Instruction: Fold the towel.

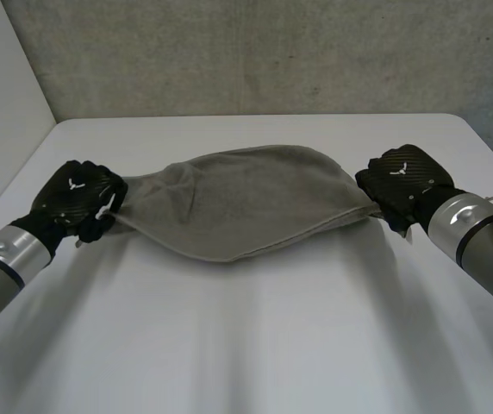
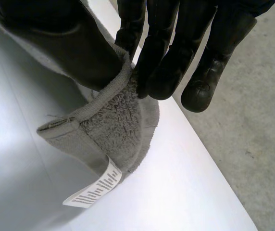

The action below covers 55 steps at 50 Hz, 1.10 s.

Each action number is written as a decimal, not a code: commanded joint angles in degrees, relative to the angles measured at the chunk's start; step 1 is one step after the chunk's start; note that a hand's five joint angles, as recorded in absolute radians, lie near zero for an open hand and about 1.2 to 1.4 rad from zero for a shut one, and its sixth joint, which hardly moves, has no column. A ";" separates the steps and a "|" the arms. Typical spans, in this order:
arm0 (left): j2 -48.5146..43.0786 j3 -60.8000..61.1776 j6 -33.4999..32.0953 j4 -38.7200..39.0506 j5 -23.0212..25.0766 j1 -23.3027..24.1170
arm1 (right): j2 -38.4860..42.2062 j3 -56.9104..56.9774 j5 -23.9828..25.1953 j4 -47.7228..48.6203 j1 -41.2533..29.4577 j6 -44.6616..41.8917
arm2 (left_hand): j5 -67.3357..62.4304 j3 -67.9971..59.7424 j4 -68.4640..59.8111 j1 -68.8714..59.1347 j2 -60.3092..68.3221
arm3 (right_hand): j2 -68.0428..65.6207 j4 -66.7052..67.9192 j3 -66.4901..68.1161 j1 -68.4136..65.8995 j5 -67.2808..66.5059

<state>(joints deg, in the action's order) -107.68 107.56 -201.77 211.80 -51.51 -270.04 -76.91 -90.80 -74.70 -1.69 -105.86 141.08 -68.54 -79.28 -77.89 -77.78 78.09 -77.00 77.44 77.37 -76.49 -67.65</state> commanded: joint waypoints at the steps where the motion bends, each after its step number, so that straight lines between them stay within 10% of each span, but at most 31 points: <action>1: -5.42 -0.24 -0.29 6.43 -4.46 4.78 | -0.70 -2.97 -0.28 2.48 1.71 2.53 | -1.46 -0.72 -2.11 -2.22 1.91 | -3.00 2.56 2.63 -3.51 -2.35; 25: -11.06 -1.12 -0.91 3.10 -5.44 6.02 | 0.00 -3.95 -4.31 4.77 1.97 5.78 | 31.49 32.23 30.83 30.72 -31.04 | -3.00 2.56 2.63 -3.51 -2.35; 32: -10.36 -1.82 -1.00 0.98 -5.44 5.84 | -0.26 -3.77 -5.46 4.77 2.23 6.31 | -1.36 -0.62 -2.01 -2.12 1.81 | -3.00 2.56 2.63 -3.51 -2.35; 38: -8.25 -2.00 -1.00 0.28 -5.35 5.14 | -1.49 -3.68 -5.37 4.77 2.23 7.46 | -1.46 -0.72 -2.11 -2.22 1.91 | -3.00 2.56 2.63 -3.51 -2.35; 55: 28.14 -3.85 9.81 -8.68 -1.66 -1.45 | -23.03 8.36 0.25 -8.06 7.07 8.07 | -1.46 -0.72 -2.11 -2.22 1.91 | -3.00 2.56 2.63 -3.51 -2.35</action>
<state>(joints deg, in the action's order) -91.40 106.25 -199.58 208.18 -55.79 -269.74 -94.33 -91.03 -77.14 1.91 -100.56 149.81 -68.25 -79.00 -77.91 -77.72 77.86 -77.00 77.44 77.38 -76.49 -67.65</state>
